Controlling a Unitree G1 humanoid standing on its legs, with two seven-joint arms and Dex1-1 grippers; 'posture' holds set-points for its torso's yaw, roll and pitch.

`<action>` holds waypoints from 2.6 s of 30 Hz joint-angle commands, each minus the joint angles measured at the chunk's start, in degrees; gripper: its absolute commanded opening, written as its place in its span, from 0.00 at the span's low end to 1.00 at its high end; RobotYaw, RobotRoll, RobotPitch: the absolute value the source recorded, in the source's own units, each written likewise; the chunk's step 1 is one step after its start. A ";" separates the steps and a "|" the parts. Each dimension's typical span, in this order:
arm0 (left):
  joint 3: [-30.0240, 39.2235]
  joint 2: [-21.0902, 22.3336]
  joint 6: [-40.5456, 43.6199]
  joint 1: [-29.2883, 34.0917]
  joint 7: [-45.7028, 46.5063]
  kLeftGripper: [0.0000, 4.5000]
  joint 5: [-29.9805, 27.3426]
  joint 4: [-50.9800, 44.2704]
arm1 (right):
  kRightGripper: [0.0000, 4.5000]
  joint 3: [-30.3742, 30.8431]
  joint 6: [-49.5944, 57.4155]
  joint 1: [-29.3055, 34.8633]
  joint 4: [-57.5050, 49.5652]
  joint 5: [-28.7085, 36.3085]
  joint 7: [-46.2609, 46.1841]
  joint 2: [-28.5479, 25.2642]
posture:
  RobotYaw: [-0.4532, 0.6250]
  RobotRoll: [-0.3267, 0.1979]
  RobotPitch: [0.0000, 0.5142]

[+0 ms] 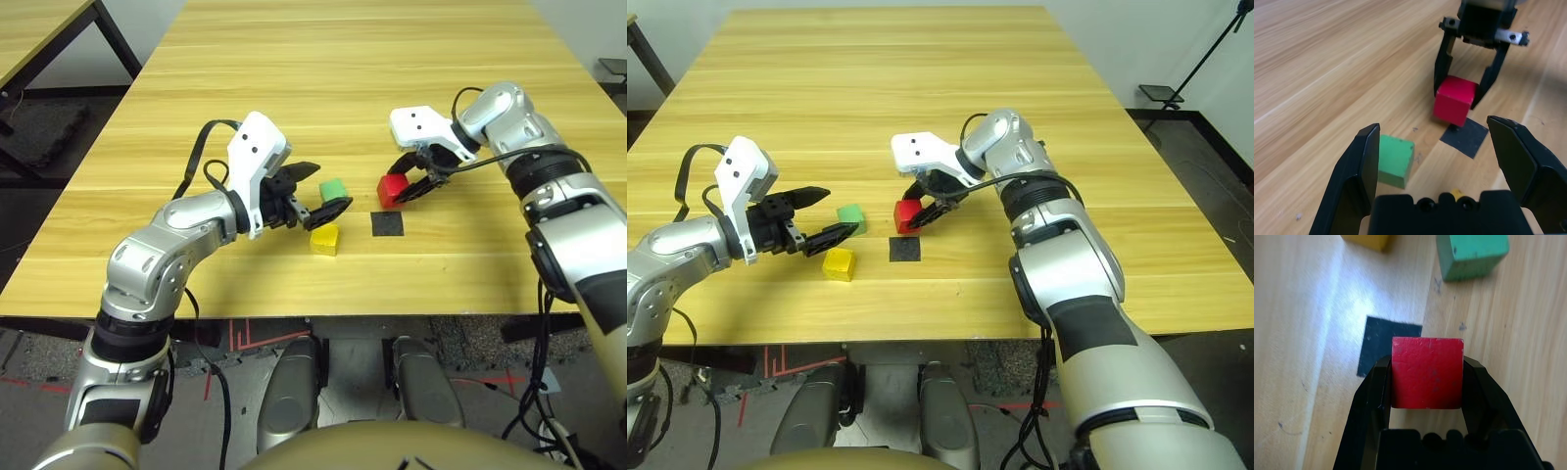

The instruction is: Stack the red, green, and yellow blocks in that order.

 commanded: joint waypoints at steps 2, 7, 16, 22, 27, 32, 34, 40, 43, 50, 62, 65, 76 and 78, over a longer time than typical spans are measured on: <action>-0.81 -1.07 -0.48 0.91 1.34 1.00 0.97 -0.51 | 0.46 2.45 4.70 1.72 -5.46 -1.20 0.12 -0.06 | 0.95 0.04 0.30; -0.36 -1.53 -0.12 1.71 2.46 1.00 0.96 -1.38 | 0.46 3.67 9.60 3.15 -10.53 -0.45 1.63 0.28 | 0.97 0.03 0.31; 0.08 -1.56 0.20 1.41 3.17 1.00 0.92 -1.47 | 0.46 4.85 12.79 5.84 -15.14 1.79 2.07 -0.13 | 0.97 0.04 0.33; 0.72 -1.45 0.16 0.86 3.22 1.00 0.69 -1.08 | 0.46 5.93 12.49 6.90 -15.84 0.97 1.91 -1.12 | 0.97 0.05 0.34; 0.54 -1.55 -1.56 -0.41 2.96 1.00 1.72 0.44 | 0.46 6.60 10.89 8.57 -16.17 1.17 2.02 -2.37 | 0.96 0.07 0.34; -0.63 -0.64 -3.32 -2.90 0.76 1.00 2.66 4.30 | 0.75 5.94 11.55 10.27 -17.26 2.28 1.74 -3.37 | 0.92 0.12 0.31; -1.94 0.58 -4.35 -4.25 -1.56 1.00 3.38 6.65 | 0.93 4.36 11.24 10.52 -17.25 6.29 1.92 -3.60 | 0.91 0.14 0.30; -5.83 2.96 -8.91 -9.18 -8.45 1.00 7.01 15.15 | 1.00 -4.22 8.65 4.14 -9.01 18.17 2.08 -7.35 | 0.85 0.20 0.25; -8.61 3.62 -11.63 -11.72 -12.46 1.00 9.65 20.93 | 1.00 -7.27 5.10 -1.79 -1.01 22.74 2.08 -13.43 | 0.81 0.24 0.25; -13.33 3.54 -17.32 -14.59 -18.69 1.00 16.04 32.17 | 1.00 -9.26 3.39 -5.55 3.95 24.96 2.08 -20.26 | 0.70 0.31 0.21; -15.29 -0.98 -23.07 -16.65 -21.68 0.96 22.23 42.13 | 1.00 -15.03 14.10 2.91 -10.97 29.24 0.77 -21.14 | 0.63 0.40 0.20; -15.32 -1.52 -23.36 -16.90 -22.08 0.81 23.20 43.07 | 1.00 -16.41 16.27 4.65 -13.92 29.47 -0.37 -21.39 | 0.62 0.41 0.19; -12.95 -5.07 -16.79 -24.84 -22.62 0.45 21.22 37.15 | 1.00 -18.41 17.68 9.54 -17.17 30.02 -2.11 -22.35 | 0.63 0.48 0.19; -14.18 -5.62 -12.70 -26.23 -24.03 0.45 19.99 32.57 | 1.00 -18.32 16.97 11.67 -17.71 30.28 -0.37 -23.23 | 0.63 0.49 0.19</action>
